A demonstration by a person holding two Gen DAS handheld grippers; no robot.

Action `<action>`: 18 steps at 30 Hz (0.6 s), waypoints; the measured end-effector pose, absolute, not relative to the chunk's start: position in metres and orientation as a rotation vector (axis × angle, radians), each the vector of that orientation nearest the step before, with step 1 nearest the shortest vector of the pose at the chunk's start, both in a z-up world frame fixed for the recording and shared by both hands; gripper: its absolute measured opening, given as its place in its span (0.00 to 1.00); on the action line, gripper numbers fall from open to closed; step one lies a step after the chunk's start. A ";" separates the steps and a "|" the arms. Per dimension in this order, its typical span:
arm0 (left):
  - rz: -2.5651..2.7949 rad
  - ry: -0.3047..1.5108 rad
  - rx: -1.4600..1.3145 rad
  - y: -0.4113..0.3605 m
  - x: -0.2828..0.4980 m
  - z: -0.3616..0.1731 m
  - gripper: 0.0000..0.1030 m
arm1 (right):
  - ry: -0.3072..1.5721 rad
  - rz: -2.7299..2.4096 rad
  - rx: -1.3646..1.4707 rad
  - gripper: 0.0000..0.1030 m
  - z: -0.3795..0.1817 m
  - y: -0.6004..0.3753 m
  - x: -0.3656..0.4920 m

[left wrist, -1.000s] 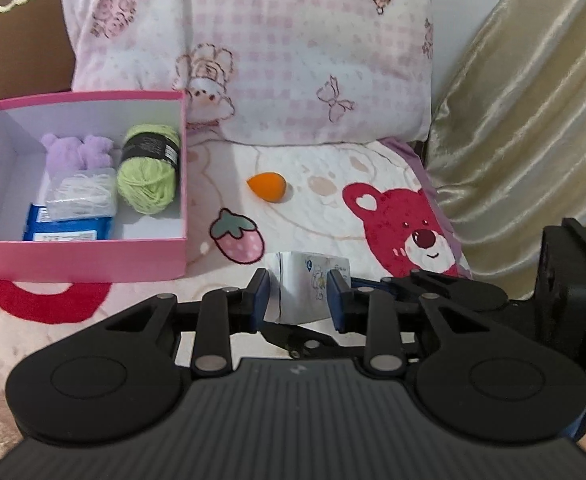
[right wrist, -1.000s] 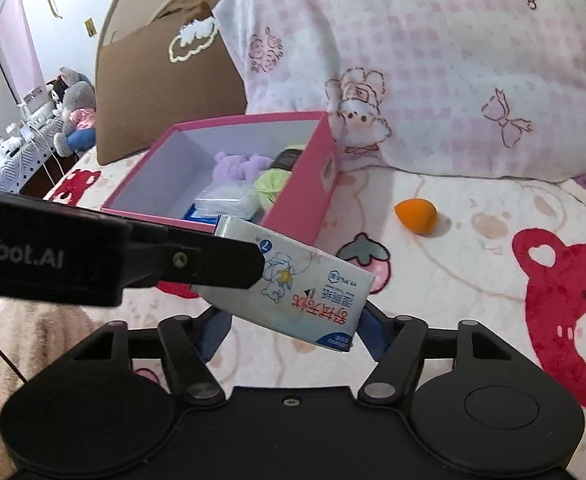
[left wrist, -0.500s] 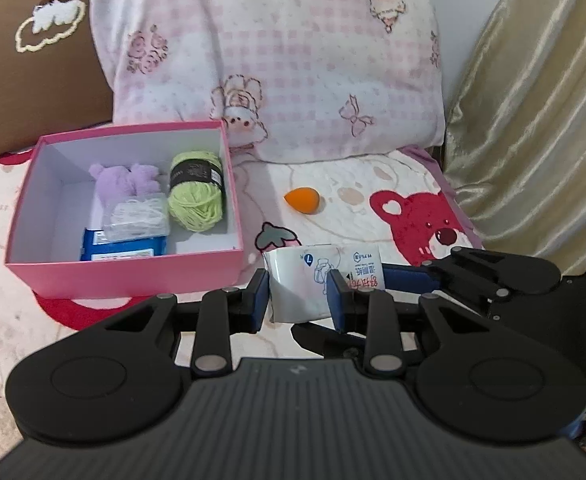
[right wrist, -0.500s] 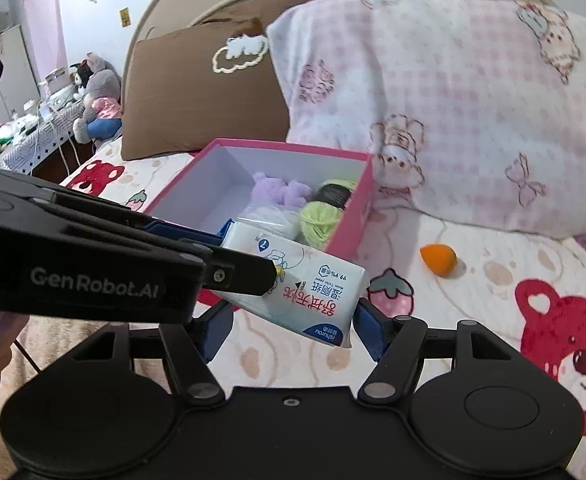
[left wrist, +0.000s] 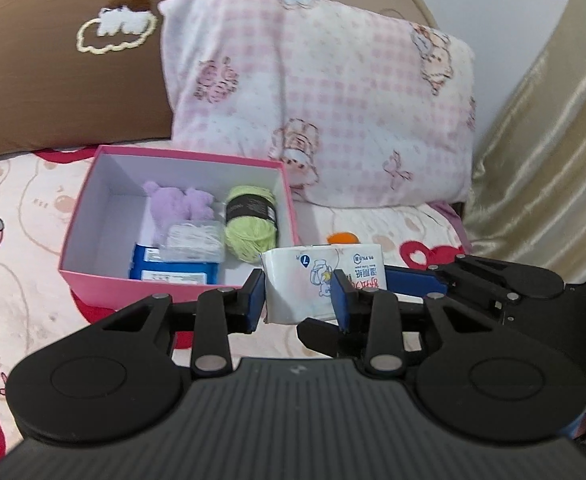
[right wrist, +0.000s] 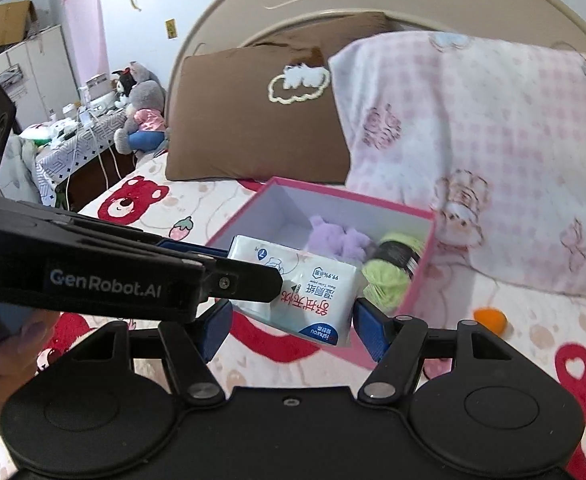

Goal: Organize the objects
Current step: 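Lift the tissue packet with the left gripper and carry it over the pink box, then lower the tissue packet into the pink box and open the left gripper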

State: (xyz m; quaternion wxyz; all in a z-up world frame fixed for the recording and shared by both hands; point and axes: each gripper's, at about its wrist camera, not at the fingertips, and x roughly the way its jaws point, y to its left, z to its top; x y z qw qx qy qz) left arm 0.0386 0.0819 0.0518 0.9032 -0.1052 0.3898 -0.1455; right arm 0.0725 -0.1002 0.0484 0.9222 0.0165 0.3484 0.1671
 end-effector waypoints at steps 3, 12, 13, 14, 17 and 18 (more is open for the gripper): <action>-0.282 0.796 -0.234 0.092 0.049 0.053 0.33 | 0.711 0.354 0.018 0.69 0.052 -0.093 0.086; -0.235 0.755 -0.340 0.116 0.086 0.046 0.33 | 0.695 0.353 0.009 0.63 0.059 -0.090 0.135; -0.231 0.756 -0.351 0.119 0.091 0.045 0.33 | 0.697 0.353 0.005 0.63 0.059 -0.089 0.140; -0.225 0.757 -0.362 0.121 0.097 0.044 0.33 | 0.697 0.354 0.002 0.63 0.059 -0.088 0.146; -0.213 0.745 -0.386 0.130 0.114 0.039 0.34 | 0.693 0.354 -0.002 0.59 0.055 -0.087 0.163; -0.204 0.744 -0.397 0.132 0.120 0.036 0.34 | 0.693 0.352 -0.001 0.58 0.054 -0.086 0.169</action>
